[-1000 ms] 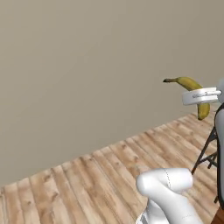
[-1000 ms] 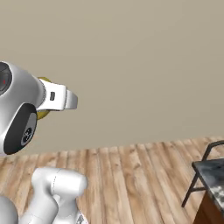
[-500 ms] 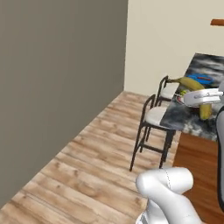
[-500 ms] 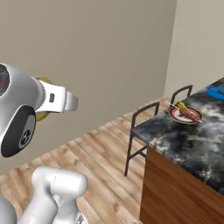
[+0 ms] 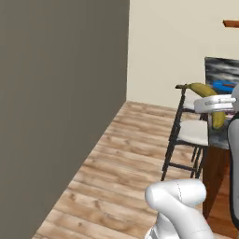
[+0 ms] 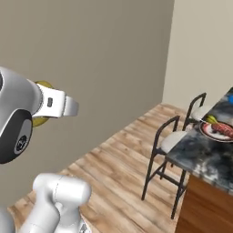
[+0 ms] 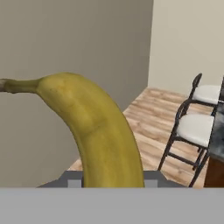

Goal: Pick up the banana and pear from the fridge and place one fruit on each plate on the dining counter.

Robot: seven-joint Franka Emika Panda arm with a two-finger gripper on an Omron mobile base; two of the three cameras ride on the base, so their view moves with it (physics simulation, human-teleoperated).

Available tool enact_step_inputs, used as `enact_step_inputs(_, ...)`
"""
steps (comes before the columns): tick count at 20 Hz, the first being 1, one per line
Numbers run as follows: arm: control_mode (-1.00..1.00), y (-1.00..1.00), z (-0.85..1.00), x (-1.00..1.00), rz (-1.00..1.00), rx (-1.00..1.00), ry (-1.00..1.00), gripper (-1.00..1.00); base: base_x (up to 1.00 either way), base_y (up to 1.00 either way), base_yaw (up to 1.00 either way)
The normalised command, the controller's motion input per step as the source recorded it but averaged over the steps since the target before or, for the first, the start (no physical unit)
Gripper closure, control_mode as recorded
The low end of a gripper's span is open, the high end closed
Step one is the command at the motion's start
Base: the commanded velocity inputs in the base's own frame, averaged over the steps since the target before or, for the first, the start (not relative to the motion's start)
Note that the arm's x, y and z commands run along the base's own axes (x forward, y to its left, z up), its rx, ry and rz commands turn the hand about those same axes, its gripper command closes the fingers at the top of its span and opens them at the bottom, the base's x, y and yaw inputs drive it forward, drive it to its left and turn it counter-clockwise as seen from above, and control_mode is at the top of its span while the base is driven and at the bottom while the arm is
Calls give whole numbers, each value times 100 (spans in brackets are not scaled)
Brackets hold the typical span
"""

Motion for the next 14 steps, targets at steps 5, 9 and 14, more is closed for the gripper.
enact_step_inputs(5, 100, 0, 0, 0, 0, 0, 0, 100, 100, 65, -44)
enact_step_inputs(9, 100, 0, 0, 0, 0, 0, 0, 100, 100, 100, -47)
enact_step_inputs(14, 100, 0, 0, 0, 0, 0, 0, 100, 100, 100, -50)
